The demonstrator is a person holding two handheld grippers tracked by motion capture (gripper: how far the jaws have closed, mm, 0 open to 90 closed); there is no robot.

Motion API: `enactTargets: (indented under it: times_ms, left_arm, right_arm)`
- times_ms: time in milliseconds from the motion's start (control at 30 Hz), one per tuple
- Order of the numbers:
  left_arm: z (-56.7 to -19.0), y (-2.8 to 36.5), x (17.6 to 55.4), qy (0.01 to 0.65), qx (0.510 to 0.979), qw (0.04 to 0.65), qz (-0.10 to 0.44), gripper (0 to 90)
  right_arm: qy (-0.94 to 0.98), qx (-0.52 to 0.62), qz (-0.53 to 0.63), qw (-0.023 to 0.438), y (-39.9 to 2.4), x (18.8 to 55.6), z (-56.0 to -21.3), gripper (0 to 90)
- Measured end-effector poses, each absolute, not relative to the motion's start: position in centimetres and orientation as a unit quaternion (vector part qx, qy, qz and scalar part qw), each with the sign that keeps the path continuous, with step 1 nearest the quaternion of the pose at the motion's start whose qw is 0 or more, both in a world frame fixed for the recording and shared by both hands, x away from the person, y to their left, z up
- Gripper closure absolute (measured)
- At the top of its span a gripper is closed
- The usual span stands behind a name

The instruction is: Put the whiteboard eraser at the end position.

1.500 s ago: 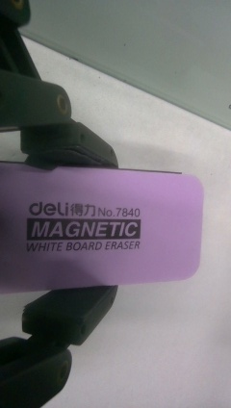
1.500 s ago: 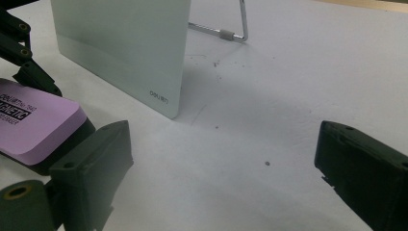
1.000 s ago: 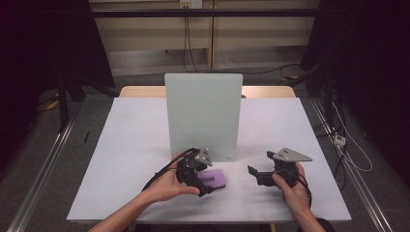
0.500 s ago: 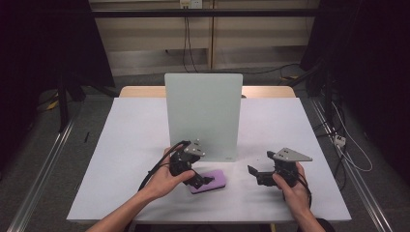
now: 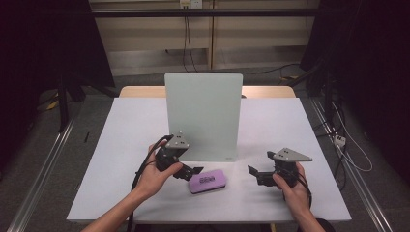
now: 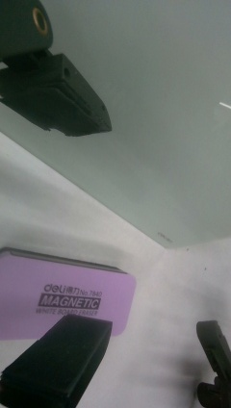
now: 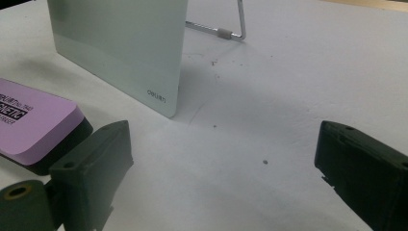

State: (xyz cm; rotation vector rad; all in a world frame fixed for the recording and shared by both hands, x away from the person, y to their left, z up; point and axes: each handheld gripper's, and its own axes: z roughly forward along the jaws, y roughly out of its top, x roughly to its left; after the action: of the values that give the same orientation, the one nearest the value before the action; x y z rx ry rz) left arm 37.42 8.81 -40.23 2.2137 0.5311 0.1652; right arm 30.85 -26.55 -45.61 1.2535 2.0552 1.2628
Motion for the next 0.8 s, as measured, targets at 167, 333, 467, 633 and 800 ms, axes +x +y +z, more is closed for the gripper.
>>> enactTargets:
  times_ms: [167,333,467,633,800]
  left_arm:
    - [-40.0,10.5,37.7,0.223,0.872,0.43,0.071,7.3]
    - [-40.1,11.8,37.8,0.236,0.866,0.434,0.076,7.4]
    - [-40.2,12.9,37.7,0.244,0.864,0.433,0.083,7.3]
    - [-40.1,14.2,37.5,0.256,0.858,0.435,0.093,7.1]
    - [-40.2,15.5,37.4,0.272,0.851,0.436,0.107,6.9]
  right_arm:
    - [0.738,0.452,0.454,0.21,-26.7,30.8,-45.6,5.8]
    - [0.737,0.455,0.453,0.212,-26.7,30.7,-45.6,5.9]
    - [0.737,0.455,0.452,0.211,-26.7,30.6,-45.6,5.9]
    - [0.737,0.456,0.452,0.211,-26.6,30.6,-45.6,5.8]
    - [0.738,0.455,0.451,0.211,-26.6,30.6,-45.6,5.8]
